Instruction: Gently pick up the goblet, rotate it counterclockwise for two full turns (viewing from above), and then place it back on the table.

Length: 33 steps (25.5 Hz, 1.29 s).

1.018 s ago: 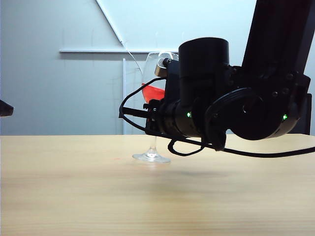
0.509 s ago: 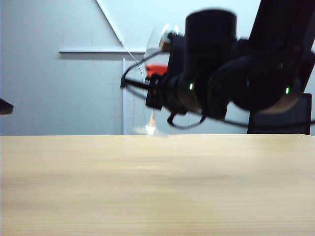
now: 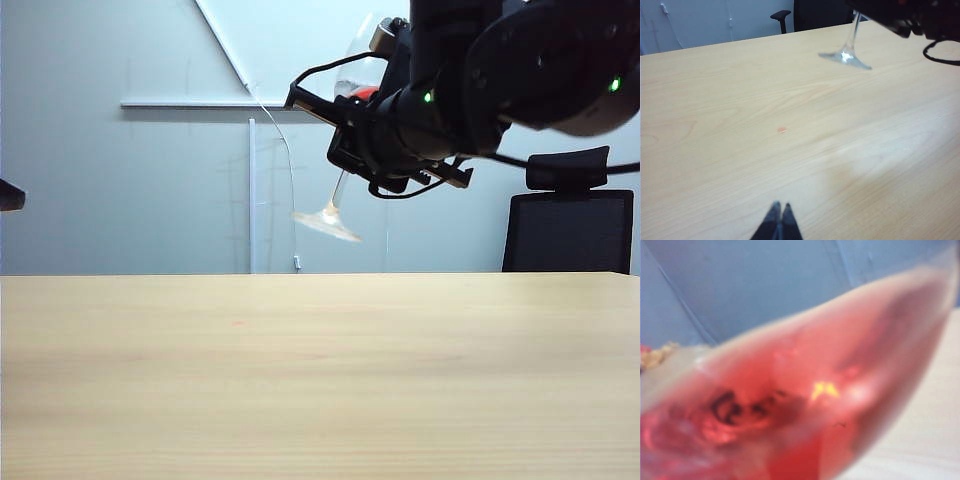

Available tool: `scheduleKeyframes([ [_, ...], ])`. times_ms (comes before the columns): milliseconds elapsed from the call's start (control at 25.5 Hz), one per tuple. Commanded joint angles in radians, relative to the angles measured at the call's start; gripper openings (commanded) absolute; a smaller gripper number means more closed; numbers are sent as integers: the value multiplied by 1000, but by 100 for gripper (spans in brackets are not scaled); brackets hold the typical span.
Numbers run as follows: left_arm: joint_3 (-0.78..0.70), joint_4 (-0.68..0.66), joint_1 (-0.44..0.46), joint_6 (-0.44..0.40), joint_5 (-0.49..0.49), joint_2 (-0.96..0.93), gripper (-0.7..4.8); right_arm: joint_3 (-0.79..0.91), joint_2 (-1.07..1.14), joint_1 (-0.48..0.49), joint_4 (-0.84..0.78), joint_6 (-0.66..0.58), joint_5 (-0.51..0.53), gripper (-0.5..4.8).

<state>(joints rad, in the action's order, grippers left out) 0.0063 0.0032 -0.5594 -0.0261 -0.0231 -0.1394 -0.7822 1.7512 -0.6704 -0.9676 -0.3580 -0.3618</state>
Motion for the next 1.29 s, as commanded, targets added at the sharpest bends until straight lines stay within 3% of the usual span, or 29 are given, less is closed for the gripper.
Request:
scheduleKeyframes([
  [39, 3, 12, 0, 0, 1, -1, -5, -40, -46, -3, 162, -4, 25, -3],
  [352, 3, 12, 0, 0, 1, -1, -5, -138, -74, -40, 388, 211, -17, -3],
  [548, 3, 11, 0, 0, 1, 22, -5, -154, -74, -134, 330, 520, -180, -3],
  [665, 3, 12, 0, 0, 1, 44, -5, -149, -73, -171, 300, 570, -218, -2],
  [979, 3, 12, 0, 0, 1, 50, -5, 13, -73, -201, -98, 565, -220, -2],
  [1057, 3, 12, 0, 0, 1, 50, -5, 65, -73, -201, -202, 513, -219, -2],
  [1292, 3, 12, 0, 0, 1, 50, -5, 175, -73, -183, -395, 192, -212, -2],
])
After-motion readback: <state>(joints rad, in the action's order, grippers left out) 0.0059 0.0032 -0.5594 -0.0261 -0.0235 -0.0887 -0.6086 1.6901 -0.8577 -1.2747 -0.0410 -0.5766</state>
